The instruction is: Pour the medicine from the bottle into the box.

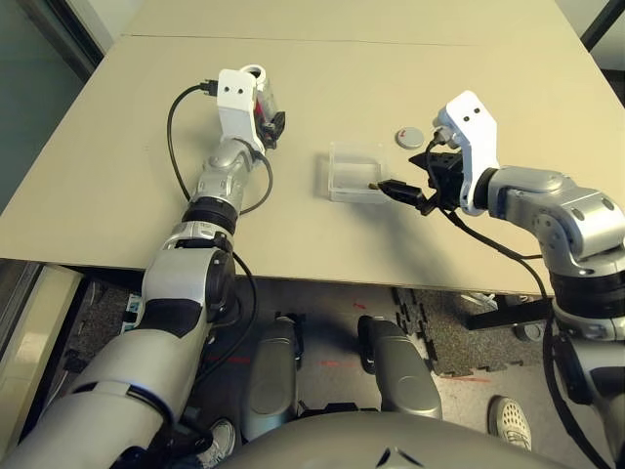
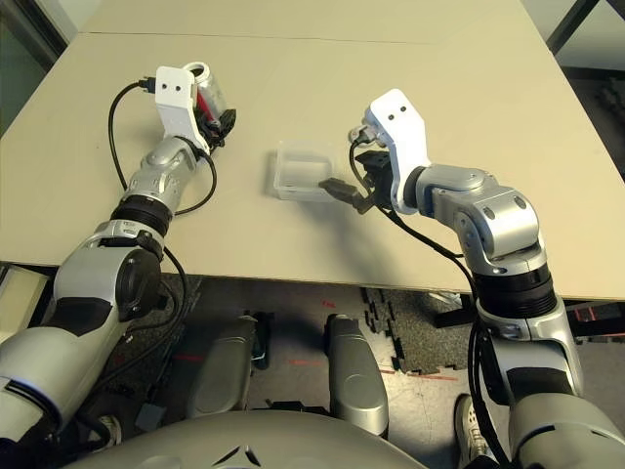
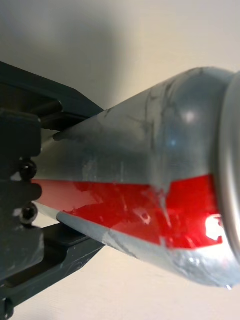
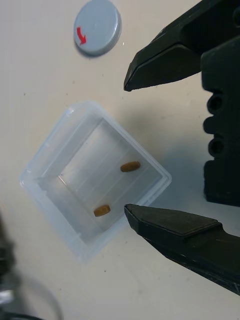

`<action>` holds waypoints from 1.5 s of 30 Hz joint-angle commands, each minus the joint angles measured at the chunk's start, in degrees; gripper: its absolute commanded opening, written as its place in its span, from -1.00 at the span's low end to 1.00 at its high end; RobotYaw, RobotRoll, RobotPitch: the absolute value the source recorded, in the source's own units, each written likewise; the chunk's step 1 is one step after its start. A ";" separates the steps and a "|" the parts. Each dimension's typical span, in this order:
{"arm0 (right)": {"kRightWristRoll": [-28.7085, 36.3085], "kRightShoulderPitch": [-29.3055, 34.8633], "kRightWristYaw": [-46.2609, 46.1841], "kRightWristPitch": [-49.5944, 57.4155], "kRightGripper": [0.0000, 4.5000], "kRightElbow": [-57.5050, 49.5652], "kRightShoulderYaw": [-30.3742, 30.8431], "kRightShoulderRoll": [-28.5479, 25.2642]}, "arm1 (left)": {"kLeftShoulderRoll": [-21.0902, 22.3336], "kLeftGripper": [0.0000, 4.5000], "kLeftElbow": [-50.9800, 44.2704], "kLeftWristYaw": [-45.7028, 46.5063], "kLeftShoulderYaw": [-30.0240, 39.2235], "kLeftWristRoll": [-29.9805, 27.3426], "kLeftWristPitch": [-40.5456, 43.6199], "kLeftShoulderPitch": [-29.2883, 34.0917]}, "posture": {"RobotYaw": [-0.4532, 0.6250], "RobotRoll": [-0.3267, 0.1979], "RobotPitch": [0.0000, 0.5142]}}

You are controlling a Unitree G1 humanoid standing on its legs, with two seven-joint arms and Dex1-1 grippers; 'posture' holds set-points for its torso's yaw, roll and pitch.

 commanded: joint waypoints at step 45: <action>1.03 0.79 -1.06 1.11 1.00 -0.97 -1.58 -0.71 | 0.13 0.99 0.81 -1.05 -2.80 0.61 -5.40 3.06 | -0.20 0.25 -0.27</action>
